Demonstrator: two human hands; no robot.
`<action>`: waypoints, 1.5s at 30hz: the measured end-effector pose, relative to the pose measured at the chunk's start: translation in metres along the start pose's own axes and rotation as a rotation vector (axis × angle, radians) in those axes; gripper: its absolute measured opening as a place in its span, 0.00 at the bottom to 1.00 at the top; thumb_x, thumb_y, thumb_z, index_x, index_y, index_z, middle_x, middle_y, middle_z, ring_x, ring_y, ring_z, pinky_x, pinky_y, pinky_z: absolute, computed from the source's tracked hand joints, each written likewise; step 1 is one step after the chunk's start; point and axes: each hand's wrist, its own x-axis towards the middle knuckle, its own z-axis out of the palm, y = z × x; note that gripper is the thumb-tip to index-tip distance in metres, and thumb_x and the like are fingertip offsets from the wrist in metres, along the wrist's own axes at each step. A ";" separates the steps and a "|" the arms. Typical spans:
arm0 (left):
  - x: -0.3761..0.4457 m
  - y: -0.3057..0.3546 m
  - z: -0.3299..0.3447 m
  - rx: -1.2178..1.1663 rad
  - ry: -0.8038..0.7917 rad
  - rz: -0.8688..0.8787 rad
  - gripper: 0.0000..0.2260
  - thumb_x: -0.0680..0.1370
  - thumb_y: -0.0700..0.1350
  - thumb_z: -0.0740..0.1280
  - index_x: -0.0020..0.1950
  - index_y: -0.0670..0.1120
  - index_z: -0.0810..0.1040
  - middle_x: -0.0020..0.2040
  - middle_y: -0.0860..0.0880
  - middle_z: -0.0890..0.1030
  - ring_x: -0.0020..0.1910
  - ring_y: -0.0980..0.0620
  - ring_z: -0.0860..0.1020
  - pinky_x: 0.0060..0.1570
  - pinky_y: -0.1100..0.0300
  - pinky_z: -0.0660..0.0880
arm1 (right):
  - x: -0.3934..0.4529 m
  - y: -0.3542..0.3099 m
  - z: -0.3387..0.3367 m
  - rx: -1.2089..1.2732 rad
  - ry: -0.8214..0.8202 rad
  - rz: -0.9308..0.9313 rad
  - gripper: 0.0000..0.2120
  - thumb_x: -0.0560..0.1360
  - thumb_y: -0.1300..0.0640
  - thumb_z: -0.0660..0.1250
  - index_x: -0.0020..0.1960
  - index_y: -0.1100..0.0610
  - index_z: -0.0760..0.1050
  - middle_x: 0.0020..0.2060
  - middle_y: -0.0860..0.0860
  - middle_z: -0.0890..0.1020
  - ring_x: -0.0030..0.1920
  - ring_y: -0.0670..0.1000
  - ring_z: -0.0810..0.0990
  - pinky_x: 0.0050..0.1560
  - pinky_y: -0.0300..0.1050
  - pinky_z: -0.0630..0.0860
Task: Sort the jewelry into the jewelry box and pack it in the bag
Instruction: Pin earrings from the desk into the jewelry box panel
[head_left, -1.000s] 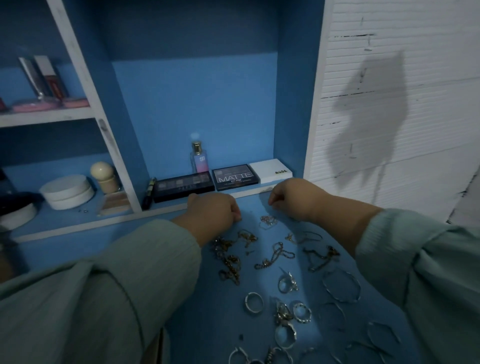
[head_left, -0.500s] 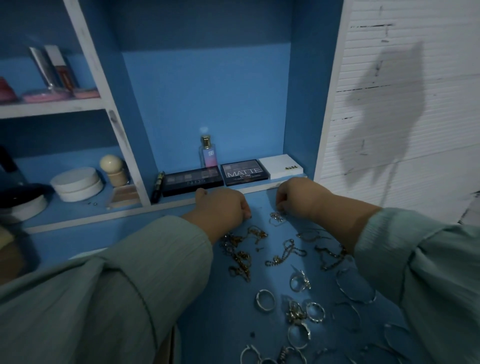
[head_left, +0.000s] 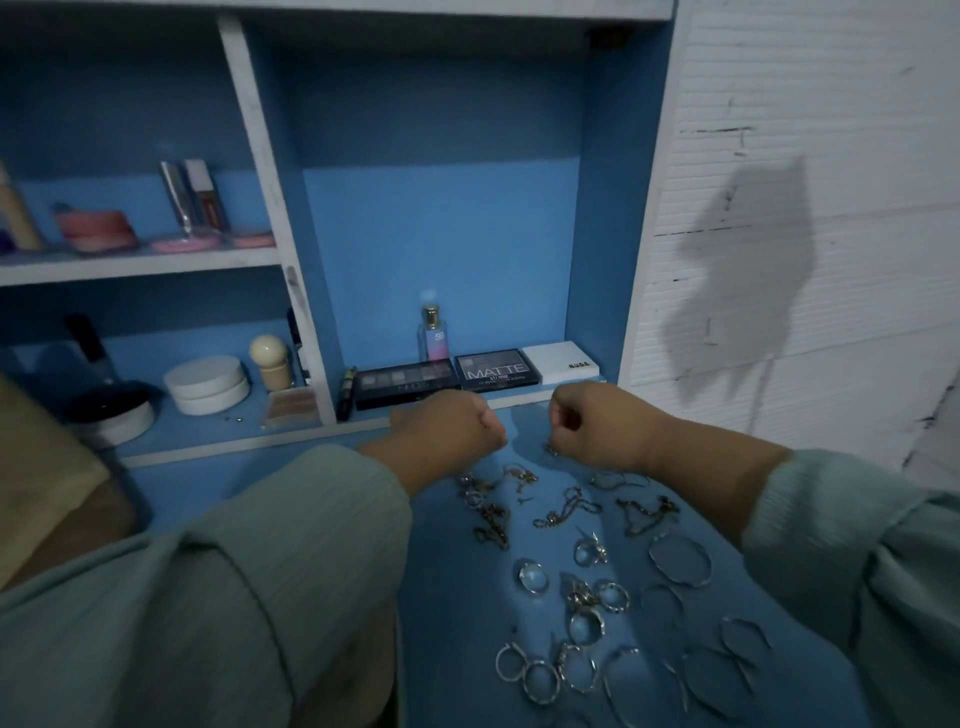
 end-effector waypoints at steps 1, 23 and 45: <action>-0.009 0.000 -0.004 -0.076 0.013 -0.011 0.08 0.76 0.50 0.64 0.49 0.47 0.79 0.53 0.52 0.79 0.53 0.51 0.75 0.56 0.55 0.73 | -0.007 -0.007 -0.003 0.006 -0.004 -0.007 0.11 0.72 0.58 0.64 0.35 0.49 0.66 0.34 0.43 0.73 0.39 0.46 0.72 0.42 0.39 0.69; -0.207 -0.051 -0.042 -0.446 0.209 0.042 0.04 0.75 0.48 0.68 0.40 0.55 0.76 0.40 0.57 0.79 0.36 0.63 0.74 0.28 0.76 0.67 | -0.133 -0.140 0.022 0.391 -0.238 -0.080 0.04 0.77 0.60 0.60 0.43 0.55 0.68 0.50 0.57 0.79 0.39 0.47 0.82 0.36 0.38 0.77; -0.218 -0.108 -0.028 -0.160 0.666 -0.016 0.08 0.71 0.57 0.69 0.36 0.69 0.72 0.45 0.65 0.69 0.53 0.61 0.64 0.57 0.57 0.58 | -0.097 -0.160 0.052 0.831 0.286 -0.073 0.04 0.73 0.60 0.65 0.42 0.60 0.76 0.47 0.60 0.81 0.51 0.60 0.78 0.55 0.54 0.76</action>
